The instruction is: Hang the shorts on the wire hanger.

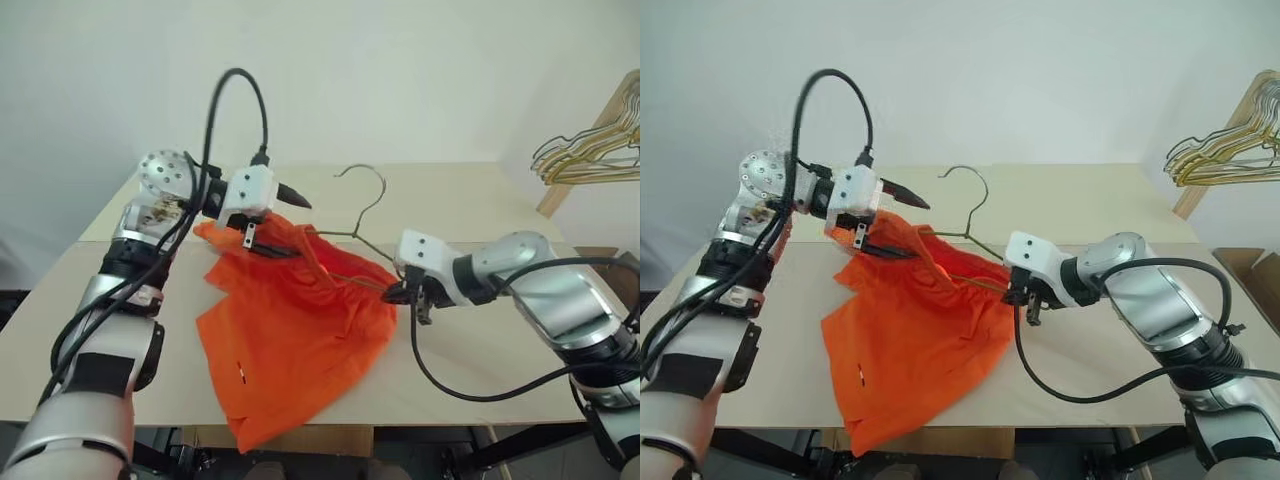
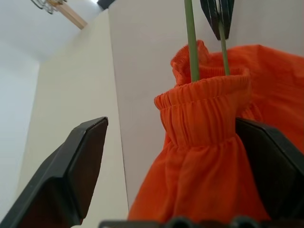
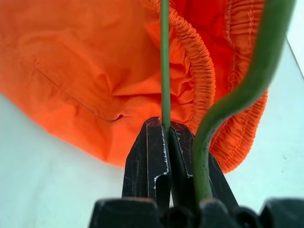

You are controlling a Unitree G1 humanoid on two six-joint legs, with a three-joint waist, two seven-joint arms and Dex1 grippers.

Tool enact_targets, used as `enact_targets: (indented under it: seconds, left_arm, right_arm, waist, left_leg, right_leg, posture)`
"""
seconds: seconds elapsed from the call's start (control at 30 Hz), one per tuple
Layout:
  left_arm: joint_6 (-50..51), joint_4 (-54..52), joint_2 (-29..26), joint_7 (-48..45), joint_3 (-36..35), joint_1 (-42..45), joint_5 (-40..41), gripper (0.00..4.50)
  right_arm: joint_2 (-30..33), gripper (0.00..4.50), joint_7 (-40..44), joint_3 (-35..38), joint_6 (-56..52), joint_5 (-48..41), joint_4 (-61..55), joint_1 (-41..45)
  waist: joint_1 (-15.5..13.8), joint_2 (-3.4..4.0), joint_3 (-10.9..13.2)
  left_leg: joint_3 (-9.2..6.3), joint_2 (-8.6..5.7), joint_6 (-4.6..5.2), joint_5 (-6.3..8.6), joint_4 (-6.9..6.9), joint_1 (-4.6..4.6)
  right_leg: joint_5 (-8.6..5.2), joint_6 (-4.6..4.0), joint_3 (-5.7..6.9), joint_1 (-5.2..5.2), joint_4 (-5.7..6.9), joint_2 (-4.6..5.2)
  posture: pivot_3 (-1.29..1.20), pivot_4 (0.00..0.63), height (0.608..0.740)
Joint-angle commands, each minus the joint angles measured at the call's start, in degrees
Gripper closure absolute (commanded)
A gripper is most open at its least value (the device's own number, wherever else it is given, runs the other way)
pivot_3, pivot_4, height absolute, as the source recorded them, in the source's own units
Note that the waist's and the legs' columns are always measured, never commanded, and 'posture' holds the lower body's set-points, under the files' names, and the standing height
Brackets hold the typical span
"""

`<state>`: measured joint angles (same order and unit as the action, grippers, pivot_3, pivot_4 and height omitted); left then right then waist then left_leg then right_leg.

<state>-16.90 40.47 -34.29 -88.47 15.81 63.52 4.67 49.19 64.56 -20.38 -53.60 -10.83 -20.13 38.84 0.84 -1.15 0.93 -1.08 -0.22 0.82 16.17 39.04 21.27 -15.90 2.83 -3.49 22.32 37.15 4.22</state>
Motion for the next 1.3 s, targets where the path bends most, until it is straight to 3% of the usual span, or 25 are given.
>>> enact_targets:
  seconds: [0.03,0.17,0.27,0.7,0.87,1.03,1.3]
  left_arm:
    - [-5.4,4.0,-0.6,-3.3,2.9,2.7,-4.7,0.01]
    - [-5.4,4.5,0.5,-3.0,4.2,2.5,-7.0,0.01]
    - [-5.1,4.0,1.3,-2.7,4.0,1.8,-7.2,0.56]
    - [-3.5,0.0,1.7,-2.0,3.4,-2.4,-7.0,4.40]
    - [-1.9,-0.5,1.2,-2.3,2.9,-3.0,-6.5,4.50]
    - [1.7,-0.8,0.9,-1.7,2.1,-3.4,-6.3,4.50]
    - [4.9,3.1,0.0,0.6,1.6,-4.4,-7.6,4.50]
  right_arm:
    - [1.0,4.50,-0.2,0.0,-0.1,-0.1,-2.3,1.7]
    - [1.4,4.50,-0.7,-0.7,-1.0,-0.1,-2.6,2.2]
    - [1.3,4.50,-1.0,-0.8,-1.7,-0.2,-2.3,3.0]
    - [1.7,4.50,-3.5,-1.1,-5.0,0.0,-5.2,4.2]
    - [1.0,4.50,-7.2,-0.3,0.1,2.4,-6.5,2.8]
    - [2.4,3.25,-9.2,2.9,1.1,2.9,-6.1,2.4]
    - [5.4,0.50,-10.6,17.8,-1.7,-2.0,-6.4,-0.6]
  waist:
    - [0.3,0.00,0.0]
    - [0.4,0.00,0.0]
    - [0.4,0.00,0.0]
    - [0.5,0.00,0.0]
    - [0.9,0.00,0.0]
    - [1.4,0.00,0.0]
    - [1.7,0.00,0.0]
  left_leg:
    - [-0.01,0.01,0.00,0.00,0.00,0.00]
    - [-0.15,0.04,0.01,0.00,0.00,0.02]
    - [-0.25,0.03,0.01,0.00,0.01,0.05]
    - [-0.27,0.03,0.01,0.01,0.03,0.05]
    - [-0.27,0.04,0.01,0.01,0.03,0.05]
    - [-0.28,0.01,0.01,0.01,0.04,0.06]
    - [-0.29,0.05,0.02,0.01,0.03,0.05]
  right_leg:
    - [0.00,0.00,0.00,0.00,0.01,0.00]
    - [0.00,0.00,0.00,0.04,0.02,-0.03]
    - [0.00,0.00,0.00,0.05,0.03,0.00]
    - [0.00,0.00,0.00,0.08,0.07,0.01]
    - [0.00,0.00,0.00,0.08,0.07,0.01]
    - [0.00,0.01,0.00,0.08,0.07,0.04]
    - [0.00,0.00,0.00,0.07,0.07,0.00]
  posture:
    - [-0.03,0.000,0.740]
    - [-0.04,0.000,0.740]
    - [-0.04,0.000,0.740]
    - [-0.06,0.000,0.740]
    - [-0.07,0.000,0.740]
    - [-0.08,0.000,0.740]
    - [-0.08,0.000,0.740]
